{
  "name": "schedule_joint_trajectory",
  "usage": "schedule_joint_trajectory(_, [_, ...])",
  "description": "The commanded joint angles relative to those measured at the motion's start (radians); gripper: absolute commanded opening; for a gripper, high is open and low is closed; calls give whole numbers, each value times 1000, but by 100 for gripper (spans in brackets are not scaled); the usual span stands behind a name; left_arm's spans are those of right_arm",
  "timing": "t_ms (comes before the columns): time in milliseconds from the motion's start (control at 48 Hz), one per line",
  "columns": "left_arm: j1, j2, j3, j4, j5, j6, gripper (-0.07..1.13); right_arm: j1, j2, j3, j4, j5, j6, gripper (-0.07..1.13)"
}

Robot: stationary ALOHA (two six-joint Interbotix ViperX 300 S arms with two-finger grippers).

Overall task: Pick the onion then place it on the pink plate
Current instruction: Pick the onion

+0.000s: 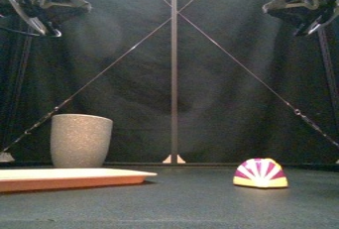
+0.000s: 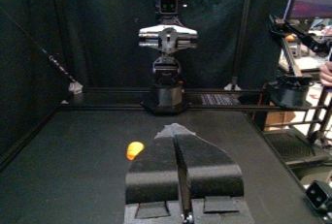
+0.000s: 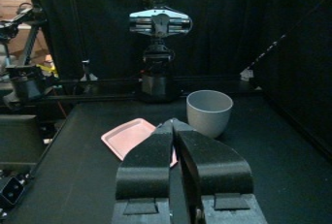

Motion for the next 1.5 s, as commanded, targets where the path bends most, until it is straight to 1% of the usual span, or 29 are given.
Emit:
schedule_joint_trajectory(21, [-5, 12, -38, -15, 32, -2, 7, 5, 23, -11, 17, 11, 20, 6])
schedule_joint_trajectory(83, [-5, 12, -48, -18, 57, -2, 8, 0, 37, -21, 43, 43, 34, 9])
schedule_joint_trajectory(146, [-3, 12, -58, -20, 80, -2, 9, -5, 60, -35, 63, 95, 43, 16])
schedule_joint_trajectory(208, [0, 12, -69, -20, 109, 0, 11, -6, 81, -48, 78, 140, 46, 26])
schedule_joint_trajectory(292, [5, 12, -80, -20, 138, 0, 14, -6, 110, -63, 100, 187, 51, 48])
schedule_joint_trajectory(312, [5, 12, -81, -20, 141, 0, 15, -6, 121, -67, 118, 199, 51, 59])
schedule_joint_trajectory(438, [9, 12, -80, -20, 150, -2, 17, -8, 160, -87, 212, 229, 46, 100])
schedule_joint_trajectory(458, [11, 12, -78, -20, 150, -2, 17, -9, 164, -91, 222, 233, 44, 105])
schedule_joint_trajectory(500, [11, 12, -77, -20, 150, -2, 18, -11, 176, -94, 236, 238, 43, 110])
schedule_joint_trajectory(542, [11, 12, -74, -23, 150, -2, 18, -11, 187, -97, 239, 245, 44, 109])
schedule_joint_trajectory(625, [12, 12, -71, -26, 150, -2, 18, -3, 219, -103, 245, 259, 49, 102])
schedule_joint_trajectory(667, [14, 12, -69, -26, 152, -2, 18, -2, 236, -107, 249, 267, 49, 101])
schedule_joint_trajectory(854, [32, 12, -58, -28, 164, -2, 18, 49, 365, -150, 282, 336, 49, 101])
schedule_joint_trajectory(1125, [60, 12, -38, -32, 172, 0, 18, 67, 601, -253, 365, 482, 49, 101])
schedule_joint_trajectory(1375, [63, 12, -26, -32, 199, -2, 18, 78, 804, -360, 365, 545, 46, 101])
schedule_joint_trajectory(1500, [66, 12, -25, -32, 199, -2, 18, 84, 859, -402, 364, 571, 44, 101])
